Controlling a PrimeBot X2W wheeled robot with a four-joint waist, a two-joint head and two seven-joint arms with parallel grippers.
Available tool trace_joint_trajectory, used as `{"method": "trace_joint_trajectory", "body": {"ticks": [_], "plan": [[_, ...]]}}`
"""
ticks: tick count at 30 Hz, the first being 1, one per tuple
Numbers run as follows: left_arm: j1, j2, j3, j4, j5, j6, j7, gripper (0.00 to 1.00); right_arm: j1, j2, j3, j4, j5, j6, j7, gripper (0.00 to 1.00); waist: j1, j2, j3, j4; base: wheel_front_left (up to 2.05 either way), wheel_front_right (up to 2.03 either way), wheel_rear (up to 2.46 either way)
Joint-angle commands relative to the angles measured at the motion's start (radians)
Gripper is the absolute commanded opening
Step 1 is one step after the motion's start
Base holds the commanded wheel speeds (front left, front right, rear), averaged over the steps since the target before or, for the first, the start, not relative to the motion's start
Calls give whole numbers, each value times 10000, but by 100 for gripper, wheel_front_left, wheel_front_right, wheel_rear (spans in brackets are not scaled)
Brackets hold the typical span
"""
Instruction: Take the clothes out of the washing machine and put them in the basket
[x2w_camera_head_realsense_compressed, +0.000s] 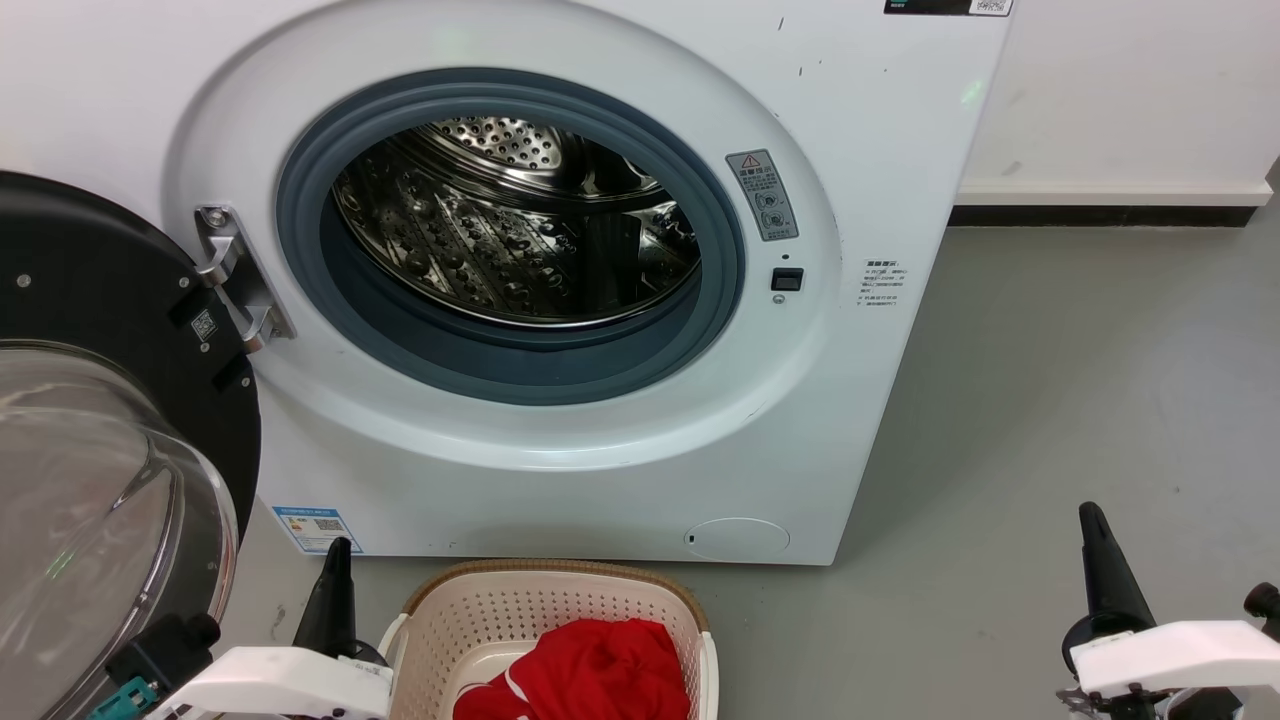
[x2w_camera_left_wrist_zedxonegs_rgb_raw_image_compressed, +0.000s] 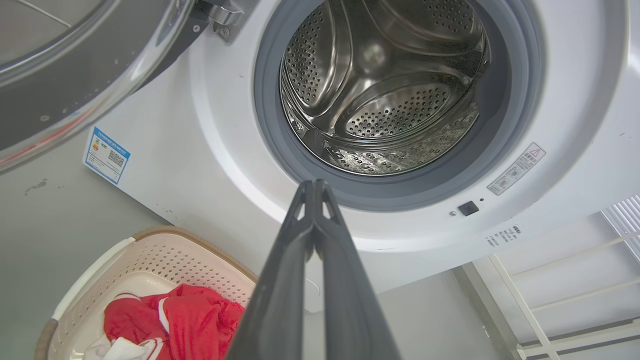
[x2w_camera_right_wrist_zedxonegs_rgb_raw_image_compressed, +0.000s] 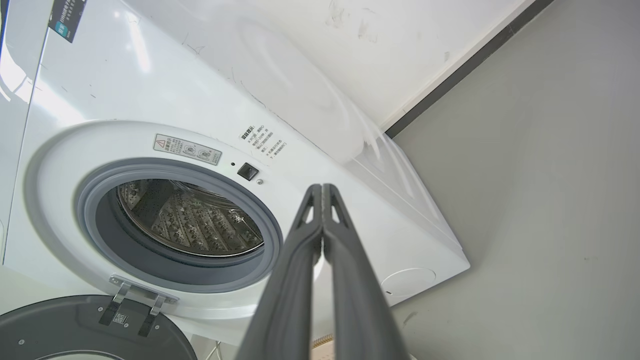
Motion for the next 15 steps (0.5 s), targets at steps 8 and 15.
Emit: {"method": "trace_joint_trajectory", "body": {"ticks": [8,15], "plan": [[-366,-57,142,13,-1187,-148,270,0,-424,-54,-7,7,1203,-1,280,0,0,0,12,-4,0,0,0],[-498,-91,211,93,-2026,-206,469,0,-536,-58,-7,69,2048,-2,485,0,0,0,22,-9,0,0,0]]}}
